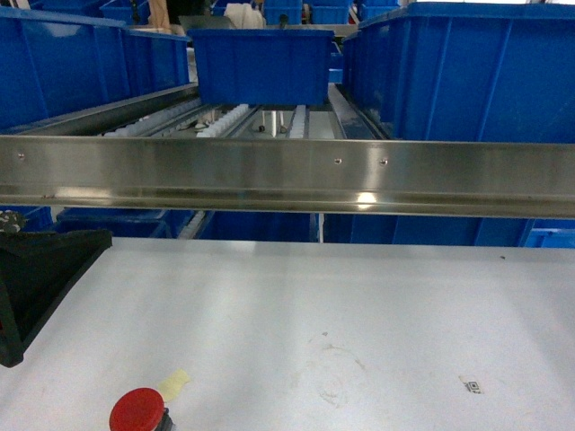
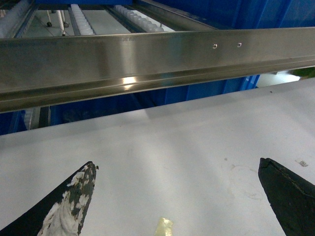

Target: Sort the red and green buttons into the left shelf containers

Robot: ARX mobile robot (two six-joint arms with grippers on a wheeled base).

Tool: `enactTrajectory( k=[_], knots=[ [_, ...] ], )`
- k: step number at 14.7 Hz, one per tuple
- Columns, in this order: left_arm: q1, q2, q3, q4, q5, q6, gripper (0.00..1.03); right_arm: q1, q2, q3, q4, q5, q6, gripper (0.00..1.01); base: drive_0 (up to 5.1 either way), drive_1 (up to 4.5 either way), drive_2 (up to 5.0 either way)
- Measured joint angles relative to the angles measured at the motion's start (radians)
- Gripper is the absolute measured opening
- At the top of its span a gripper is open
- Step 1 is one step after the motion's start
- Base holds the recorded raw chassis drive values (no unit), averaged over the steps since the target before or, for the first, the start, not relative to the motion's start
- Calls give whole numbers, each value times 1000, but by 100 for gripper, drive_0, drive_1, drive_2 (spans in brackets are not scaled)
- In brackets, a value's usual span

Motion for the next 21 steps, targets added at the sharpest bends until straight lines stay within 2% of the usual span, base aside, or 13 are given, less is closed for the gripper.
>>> enactTrajectory(
  k=[1,2,4,7,11,14,21],
  knots=[
    [0,0,0,0,0,0,98,-32,-89,-3,-53,-42,-19,26,0,0,0],
    [0,0,0,0,0,0,98,-53,-133,-8,-71,-63,-30,26,0,0,0],
    [-21,0,0,-23,-16,8,98,-52,-132,-13,-77,-68,-42,26,0,0,0],
    [-156,6,0,-115,-38,63,98,-52,-132,-13,-76,-68,-44,26,0,0,0],
    [-170,72,-5,-200,-154,159,98,-52,-132,-13,-76,-68,-44,26,0,0,0],
    [-184,131,-7,-190,-159,166,98,-52,-132,-13,-76,-68,-44,26,0,0,0],
    [-215,306,14,-172,-169,150,98,-52,-132,-13,-76,-68,-44,26,0,0,0]
  ],
)
